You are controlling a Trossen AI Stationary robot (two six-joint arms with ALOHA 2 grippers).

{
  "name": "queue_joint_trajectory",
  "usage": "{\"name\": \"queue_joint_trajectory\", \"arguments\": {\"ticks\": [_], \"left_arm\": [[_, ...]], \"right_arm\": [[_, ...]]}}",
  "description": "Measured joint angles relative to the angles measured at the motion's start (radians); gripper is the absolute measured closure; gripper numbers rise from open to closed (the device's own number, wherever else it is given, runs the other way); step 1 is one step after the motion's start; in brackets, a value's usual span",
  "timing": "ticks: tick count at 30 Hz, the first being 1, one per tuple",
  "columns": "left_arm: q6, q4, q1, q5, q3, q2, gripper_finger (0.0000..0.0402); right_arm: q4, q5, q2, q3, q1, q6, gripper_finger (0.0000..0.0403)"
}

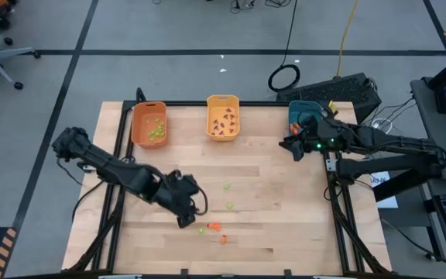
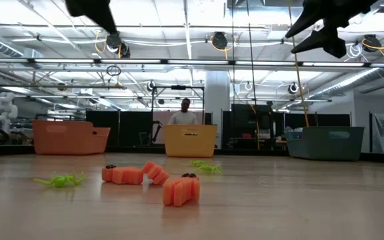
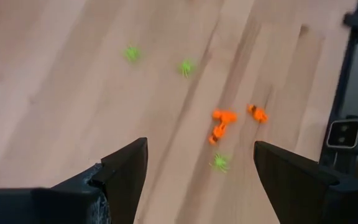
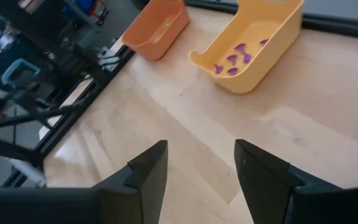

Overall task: Sort Halloween decoration
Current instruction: Put the green spider toy into the orange bin

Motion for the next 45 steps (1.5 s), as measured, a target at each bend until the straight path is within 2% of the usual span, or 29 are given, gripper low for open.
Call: {"name": "queue_joint_trajectory", "arguments": {"ticks": [6, 13, 18, 27, 36, 40, 45], "left_arm": [[-0.093, 0.045, -0.069, 0.045, 0.0, 0.114, 0.0109], [-0.215, 0.129, -0.148, 0.041, 0.0, 0.223, 0.0109], [-0.283, 0.136, -0.168, 0.002, 0.0, 0.307, 0.0109], [-0.279, 0.256, -0.225, -0.11, 0.0, 0.429, 0.0125], [-0.45, 0.204, -0.263, -0.136, 0.0, 0.484, 0.0173], [-0.51, 0.18, -0.263, -0.156, 0.0, 0.484, 0.0178], [-0.515, 0.188, -0.263, -0.159, 0.0, 0.485, 0.0178]], "right_arm": [[0.018, 0.001, 0.004, 0.0, 0.076, 0.0, 0.0232], [0.076, 0.001, 0.021, 0.0, 0.164, -0.007, 0.0232], [0.109, 0.002, 0.024, 0.001, 0.226, -0.006, 0.0232], [0.106, 0.002, 0.029, 0.001, 0.284, 0.019, 0.0232], [0.113, 0.002, 0.029, 0.001, 0.361, 0.042, 0.0232], [0.113, 0.004, 0.029, 0.001, 0.379, 0.057, 0.0232], [0.113, 0.024, 0.029, 0.001, 0.394, 0.067, 0.0232]]}}
